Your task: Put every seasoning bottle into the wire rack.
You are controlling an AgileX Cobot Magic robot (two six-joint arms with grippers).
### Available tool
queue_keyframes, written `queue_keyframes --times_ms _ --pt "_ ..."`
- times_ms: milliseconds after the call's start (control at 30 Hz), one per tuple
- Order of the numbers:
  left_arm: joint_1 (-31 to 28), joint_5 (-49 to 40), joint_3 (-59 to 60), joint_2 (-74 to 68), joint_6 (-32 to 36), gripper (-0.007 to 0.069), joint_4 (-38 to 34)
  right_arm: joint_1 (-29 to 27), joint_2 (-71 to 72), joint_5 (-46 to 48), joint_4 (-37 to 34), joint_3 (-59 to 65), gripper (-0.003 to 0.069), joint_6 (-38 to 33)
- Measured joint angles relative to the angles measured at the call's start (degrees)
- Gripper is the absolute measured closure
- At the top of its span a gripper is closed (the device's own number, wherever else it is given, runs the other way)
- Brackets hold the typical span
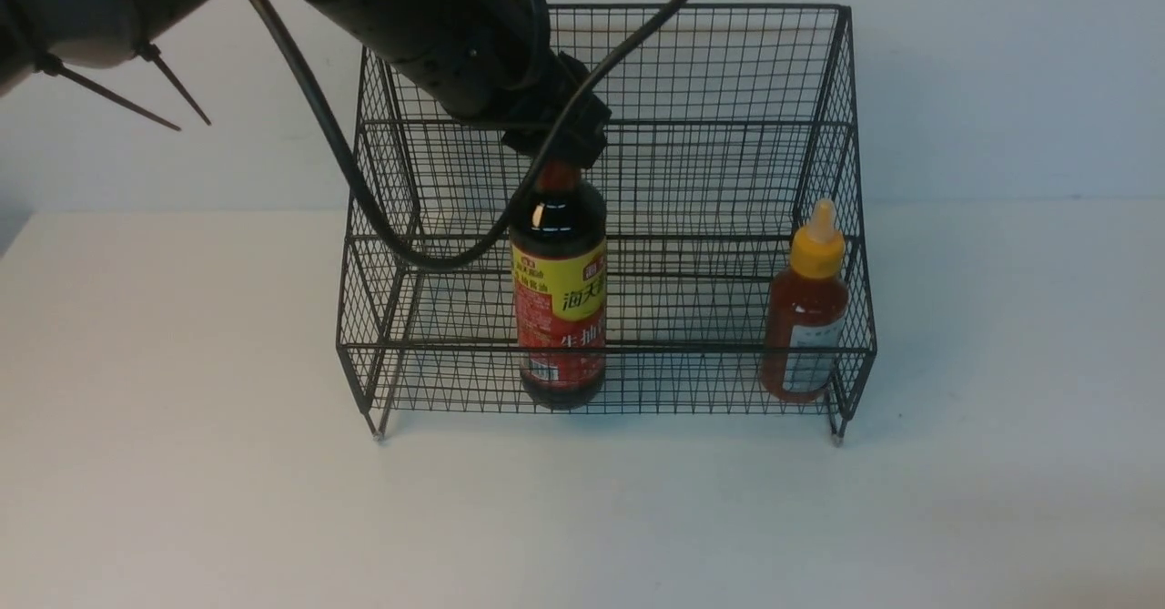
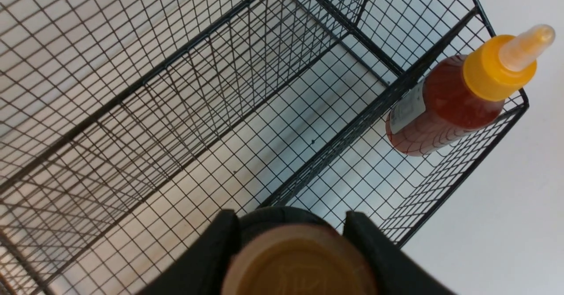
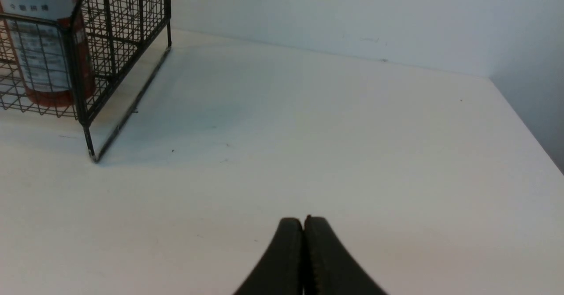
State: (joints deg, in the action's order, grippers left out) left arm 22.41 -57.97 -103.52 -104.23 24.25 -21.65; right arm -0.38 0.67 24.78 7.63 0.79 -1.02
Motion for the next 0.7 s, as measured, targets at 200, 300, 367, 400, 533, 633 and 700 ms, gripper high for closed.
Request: queue_keyframes --times_ms 200,300,367,400,533,633,700 --pt "0.0 0.06 -0.07 0.27 -0.6 0.0156 -0.19 0.0 0.0 0.0 0.0 0.0 0.0673 0.0" --pt "0.0 0.06 -0.07 1.36 -0.79 0.0057 -0.19 0.0 0.0 0.0 0.0 0.0 0.0673 0.0" --pt "0.0 0.06 -0.07 3.16 -0.79 0.0004 0.32 0.0 0.0 0.0 0.0 0.0 0.0673 0.0" --pt "0.0 0.06 -0.07 4.11 -0.85 -0.0008 0.81 0.0 0.0 0.0 0.0 0.0 0.0673 0.0" --pt "0.0 -0.94 -0.07 8.78 -5.03 -0.0014 3.53 0.0 0.0 0.0 0.0 0.0 0.0673 0.0" --pt "0.0 -4.25 -0.24 13.78 -10.61 0.002 7.21 0.0 0.0 0.0 0.0 0.0 0.0673 0.0" --pt "0.0 -6.92 -0.37 17.31 -13.33 0.0057 10.34 0.0 0.0 0.0 0.0 0.0 0.0673 0.0"
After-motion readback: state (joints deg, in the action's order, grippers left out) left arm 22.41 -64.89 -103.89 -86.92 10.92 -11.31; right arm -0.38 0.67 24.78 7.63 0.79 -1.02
